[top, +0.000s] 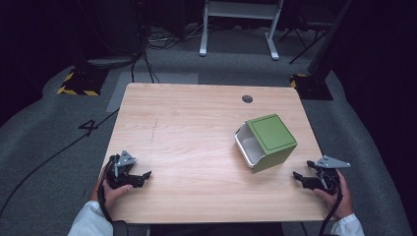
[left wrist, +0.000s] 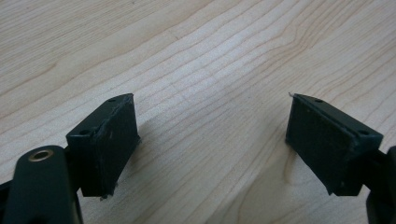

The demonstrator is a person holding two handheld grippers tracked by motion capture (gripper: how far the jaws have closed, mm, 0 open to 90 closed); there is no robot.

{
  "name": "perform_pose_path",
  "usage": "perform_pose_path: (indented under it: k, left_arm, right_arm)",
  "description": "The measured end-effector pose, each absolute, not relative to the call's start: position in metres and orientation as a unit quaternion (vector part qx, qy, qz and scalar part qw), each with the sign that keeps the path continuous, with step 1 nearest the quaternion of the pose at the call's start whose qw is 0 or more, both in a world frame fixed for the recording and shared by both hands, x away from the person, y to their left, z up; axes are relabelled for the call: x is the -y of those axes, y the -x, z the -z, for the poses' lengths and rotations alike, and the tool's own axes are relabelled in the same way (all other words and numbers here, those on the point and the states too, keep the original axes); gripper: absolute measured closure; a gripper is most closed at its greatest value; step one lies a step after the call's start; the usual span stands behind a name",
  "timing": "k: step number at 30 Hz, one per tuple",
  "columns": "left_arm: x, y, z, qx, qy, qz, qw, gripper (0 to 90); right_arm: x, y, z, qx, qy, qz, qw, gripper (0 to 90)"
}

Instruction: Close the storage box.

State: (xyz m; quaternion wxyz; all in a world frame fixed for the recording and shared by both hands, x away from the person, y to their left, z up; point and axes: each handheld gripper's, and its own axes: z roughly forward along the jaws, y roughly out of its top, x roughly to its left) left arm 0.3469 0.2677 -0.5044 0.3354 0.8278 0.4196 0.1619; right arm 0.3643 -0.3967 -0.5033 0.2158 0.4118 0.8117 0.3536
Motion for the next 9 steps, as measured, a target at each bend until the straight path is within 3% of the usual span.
perform_pose_path:
  k: [9]
  left_arm:
    - [-0.2677, -0.3469, 0.5044, -0.420, -0.828, -0.162, 0.335, 17.0]
  right_arm:
    - [0.3967, -0.3642, 0.5033, -0.812, -0.411, -0.354, 0.215, 19.9]
